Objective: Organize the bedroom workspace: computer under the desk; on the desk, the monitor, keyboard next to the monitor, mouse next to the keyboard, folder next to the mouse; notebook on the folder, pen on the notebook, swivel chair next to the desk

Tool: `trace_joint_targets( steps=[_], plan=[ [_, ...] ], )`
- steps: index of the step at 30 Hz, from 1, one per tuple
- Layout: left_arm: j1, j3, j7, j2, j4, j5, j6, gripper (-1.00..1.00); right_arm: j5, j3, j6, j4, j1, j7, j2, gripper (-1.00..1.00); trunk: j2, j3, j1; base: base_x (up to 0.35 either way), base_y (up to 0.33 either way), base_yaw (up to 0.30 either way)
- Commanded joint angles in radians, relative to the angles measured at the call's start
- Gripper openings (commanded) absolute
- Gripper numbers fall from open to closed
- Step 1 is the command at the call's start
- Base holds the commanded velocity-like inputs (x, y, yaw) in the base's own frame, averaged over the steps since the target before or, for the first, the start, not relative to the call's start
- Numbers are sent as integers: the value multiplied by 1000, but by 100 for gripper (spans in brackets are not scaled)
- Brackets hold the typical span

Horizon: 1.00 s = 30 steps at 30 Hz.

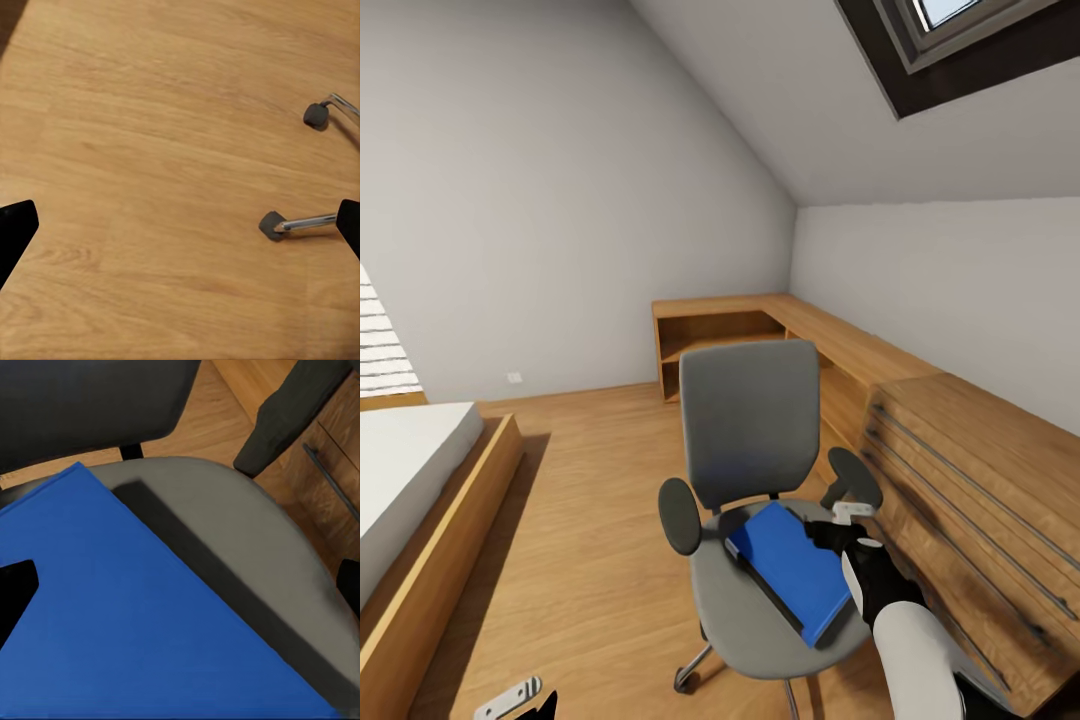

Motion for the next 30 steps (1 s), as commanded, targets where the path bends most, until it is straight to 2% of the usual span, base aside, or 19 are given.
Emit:
trace_joint_targets(
  steps=[1, 3, 4, 6, 13, 20, 25, 28, 30],
  plan=[
    [0, 0, 1, 0, -3, 10, 6, 100, 10, -8, 19, -4, -1, 8, 2, 100, -8, -4, 4, 0, 0, 0],
    [0, 0, 0, 0, -3, 10, 6, 100, 10, -8, 51, -6, -2, 8, 2, 100, -22, -10, 12, 0, 0, 0],
    [0, 0, 0, 1, 0, 10, 6, 100, 8, -8, 122, -42, -5, 11, 3, 100, -29, -13, 15, 0, 0, 0],
    [0, 0, 0, 1, 1, 10, 6, 100, 7, -8, 147, -65, -7, 12, 3, 100, -43, -20, 23, 0, 0, 0],
    [0, 1, -2, 1, 2, 10, 5, 100, -13, -8, 240, -144, -19, 14, 7, 100, -43, -20, 23, 0, 0, 0],
    [0, 20, -2, 1, 2, 10, 5, 100, -45, -7, 273, -182, -34, 18, 8, 100, -43, -20, 23, 0, 0, 0],
    [0, 51, -4, 1, 2, 10, 5, 100, -53, -8, 286, -208, -38, 25, 9, 100, -43, -20, 23, 0, 0, 0],
    [0, 57, -5, 1, 2, 10, 5, 100, -54, -8, 295, -211, -38, 27, 8, 100, -43, -20, 23, 0, 0, 0],
    [-1, 57, -1, -11, 4, 14, 5, 100, -48, -19, 304, -223, -49, 27, 20, 100, -43, -20, 23, 0, 0, 0]
  ],
)
